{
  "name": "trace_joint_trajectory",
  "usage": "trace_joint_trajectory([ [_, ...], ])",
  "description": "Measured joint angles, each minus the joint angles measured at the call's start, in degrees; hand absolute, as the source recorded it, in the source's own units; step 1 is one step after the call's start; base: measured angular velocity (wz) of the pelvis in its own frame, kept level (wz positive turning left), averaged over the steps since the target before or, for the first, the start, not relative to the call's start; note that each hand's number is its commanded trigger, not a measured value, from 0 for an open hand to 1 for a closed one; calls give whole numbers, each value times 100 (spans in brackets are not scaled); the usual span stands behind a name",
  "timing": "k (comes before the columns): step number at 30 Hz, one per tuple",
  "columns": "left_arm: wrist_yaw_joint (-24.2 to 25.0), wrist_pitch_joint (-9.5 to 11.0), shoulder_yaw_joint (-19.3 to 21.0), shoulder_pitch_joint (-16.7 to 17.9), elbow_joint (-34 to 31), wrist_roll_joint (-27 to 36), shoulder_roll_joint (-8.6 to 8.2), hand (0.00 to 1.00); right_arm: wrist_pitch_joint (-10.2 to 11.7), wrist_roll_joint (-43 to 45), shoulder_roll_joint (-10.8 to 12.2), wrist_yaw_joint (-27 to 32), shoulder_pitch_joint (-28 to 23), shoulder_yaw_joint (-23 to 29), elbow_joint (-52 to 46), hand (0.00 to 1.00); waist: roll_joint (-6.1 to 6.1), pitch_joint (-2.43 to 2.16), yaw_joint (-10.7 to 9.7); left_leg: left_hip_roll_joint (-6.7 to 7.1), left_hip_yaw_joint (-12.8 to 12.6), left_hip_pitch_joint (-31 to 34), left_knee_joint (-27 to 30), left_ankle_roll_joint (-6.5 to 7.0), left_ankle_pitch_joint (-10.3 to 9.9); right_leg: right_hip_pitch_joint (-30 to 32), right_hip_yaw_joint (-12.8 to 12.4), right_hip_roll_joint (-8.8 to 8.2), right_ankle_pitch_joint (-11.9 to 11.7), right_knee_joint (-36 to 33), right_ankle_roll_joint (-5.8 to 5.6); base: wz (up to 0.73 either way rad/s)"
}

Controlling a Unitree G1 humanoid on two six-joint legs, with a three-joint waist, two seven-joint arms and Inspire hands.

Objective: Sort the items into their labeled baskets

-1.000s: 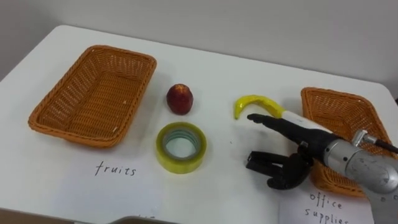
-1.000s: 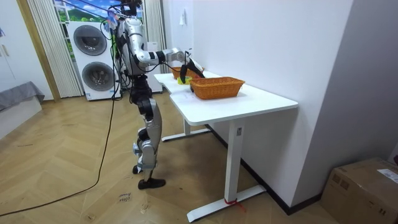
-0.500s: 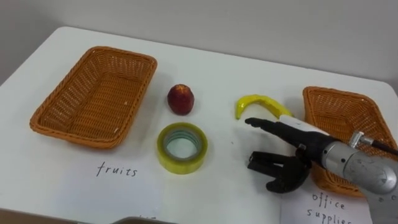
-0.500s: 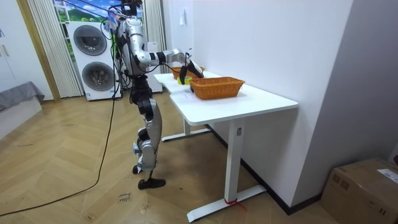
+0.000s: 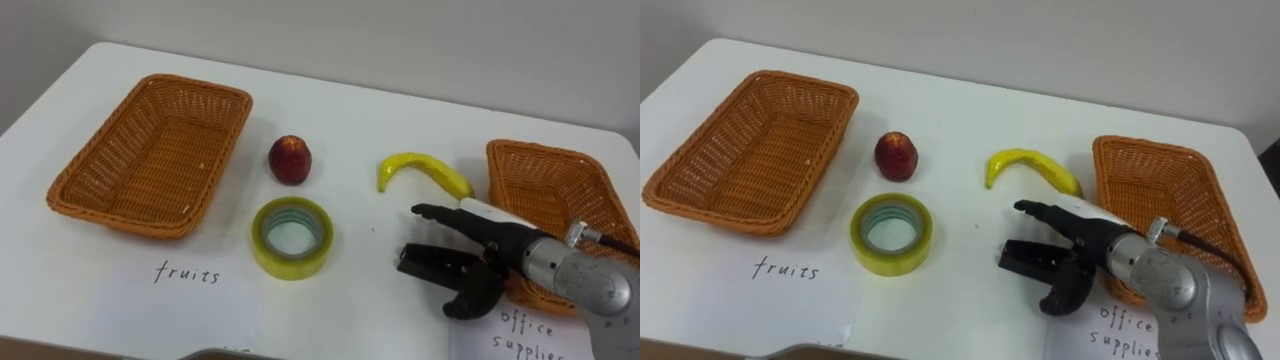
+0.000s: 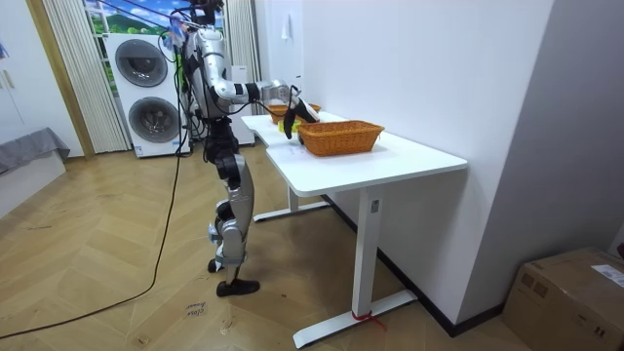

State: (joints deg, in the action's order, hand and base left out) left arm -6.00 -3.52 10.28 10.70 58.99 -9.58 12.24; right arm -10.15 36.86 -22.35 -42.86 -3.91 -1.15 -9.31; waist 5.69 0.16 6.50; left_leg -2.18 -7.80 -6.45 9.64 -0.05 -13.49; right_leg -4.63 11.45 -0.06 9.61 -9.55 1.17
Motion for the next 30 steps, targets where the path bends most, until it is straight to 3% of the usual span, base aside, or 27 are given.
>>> trace_joint_trajectory([
  [5,-14,-11,-4,-10,-10,11,-1,0,-8,286,161,222,-20,-64,144,0,28,-17,13,4,-8,-3,1,0,0,-4,-8,6,0,-1,0,0],
  [10,-94,-28,-165,-14,-9,167,3,0,-152,375,238,348,-18,-241,226,0,24,-16,12,1,-5,0,-11,0,0,-8,-7,12,0,-5,0,0],
  [27,-113,-118,-384,7,-145,278,0,0,-221,428,266,546,-16,-260,254,0,-8,-5,-14,-6,29,24,-4,0,-1,-9,35,12,-2,-21,2,0],
  [28,-112,-119,-388,11,-196,276,0,0,-226,429,272,574,-16,-262,260,5,-12,-6,-12,-6,29,24,-4,0,-1,-8,34,12,-2,-23,2,0],
  [29,-112,-119,-387,8,-220,271,0,0,-247,439,305,593,-16,-262,257,44,-15,-7,-10,-6,28,21,-4,0,-1,-7,29,12,-3,-24,2,0],
  [30,-112,-119,-385,6,-222,269,0,0,-249,451,323,592,-16,-262,252,75,-16,-8,-9,-6,27,19,-4,0,-1,-8,26,13,-3,-25,2,0],
])
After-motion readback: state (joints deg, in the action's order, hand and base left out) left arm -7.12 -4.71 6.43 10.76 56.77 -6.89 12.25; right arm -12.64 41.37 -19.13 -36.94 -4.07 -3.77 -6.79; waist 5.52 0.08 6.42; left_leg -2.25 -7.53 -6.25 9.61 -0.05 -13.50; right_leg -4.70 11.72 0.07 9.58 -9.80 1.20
